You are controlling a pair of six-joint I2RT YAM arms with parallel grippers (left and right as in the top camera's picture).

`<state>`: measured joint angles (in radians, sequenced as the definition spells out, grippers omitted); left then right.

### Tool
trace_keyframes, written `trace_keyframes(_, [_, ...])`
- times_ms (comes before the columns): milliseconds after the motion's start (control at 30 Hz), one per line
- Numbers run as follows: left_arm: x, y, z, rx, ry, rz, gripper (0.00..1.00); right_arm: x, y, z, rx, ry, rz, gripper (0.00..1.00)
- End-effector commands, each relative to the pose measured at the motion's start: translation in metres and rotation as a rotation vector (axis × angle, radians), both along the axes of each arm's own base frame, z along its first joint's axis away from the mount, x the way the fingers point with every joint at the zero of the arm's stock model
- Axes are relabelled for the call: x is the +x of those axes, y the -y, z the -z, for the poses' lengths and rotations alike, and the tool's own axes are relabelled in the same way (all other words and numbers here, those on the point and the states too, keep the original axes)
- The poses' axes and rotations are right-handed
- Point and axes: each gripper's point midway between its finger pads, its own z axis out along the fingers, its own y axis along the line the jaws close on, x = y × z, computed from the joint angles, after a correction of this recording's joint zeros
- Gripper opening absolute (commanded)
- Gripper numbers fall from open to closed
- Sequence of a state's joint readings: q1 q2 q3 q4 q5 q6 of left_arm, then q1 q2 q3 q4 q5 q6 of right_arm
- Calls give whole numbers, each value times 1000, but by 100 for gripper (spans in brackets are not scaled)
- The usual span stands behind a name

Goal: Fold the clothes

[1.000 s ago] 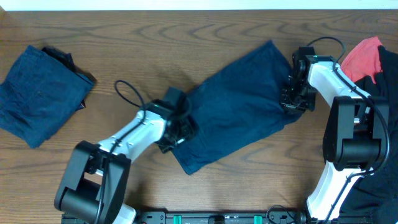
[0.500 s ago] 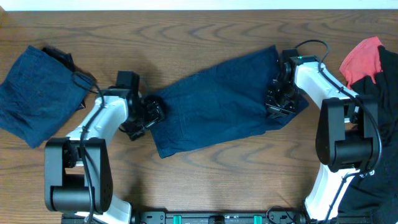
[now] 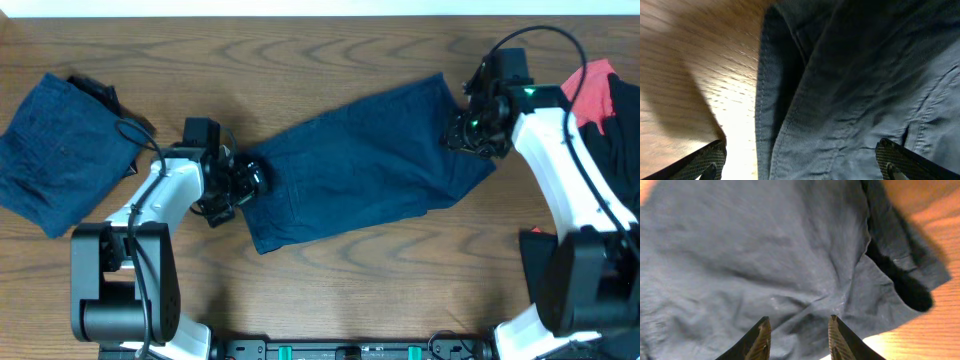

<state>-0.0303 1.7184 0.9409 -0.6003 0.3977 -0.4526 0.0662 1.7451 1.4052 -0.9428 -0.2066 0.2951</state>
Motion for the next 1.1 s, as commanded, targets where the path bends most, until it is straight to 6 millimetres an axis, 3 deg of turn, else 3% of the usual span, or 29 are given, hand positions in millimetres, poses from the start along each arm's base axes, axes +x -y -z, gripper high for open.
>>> trace_keyframes(0, [-16,13,12,-34,-24,44,94,1,2,-12,-1,40,-16,38])
trace_keyframes(100, [-20,21,17,-37,-24,70,80,0,1,-14,-1,49,-36,38])
trace_keyframes(200, [-20,28,17,-37,-14,102,59,1,-4,-15,-5,59,-75,33])
trace_keyframes(333, [-18,33,16,-34,16,161,6,2,-23,-18,10,97,-188,21])
trace_keyframes(433, [-18,28,11,-30,1,147,6,2,-35,-19,5,121,-250,1])
trace_keyframes(600, [-16,11,-21,21,-13,119,6,-2,-58,-20,2,147,-374,1])
trace_keyframes(767, [-6,3,-73,60,58,138,6,-13,-89,-14,23,132,-469,1])
trace_keyframes(900, [4,4,-111,60,146,137,6,-23,-114,5,26,87,-536,1])
trace_keyframes(1067, [6,4,-140,60,217,135,6,-37,-154,42,46,13,-635,1])
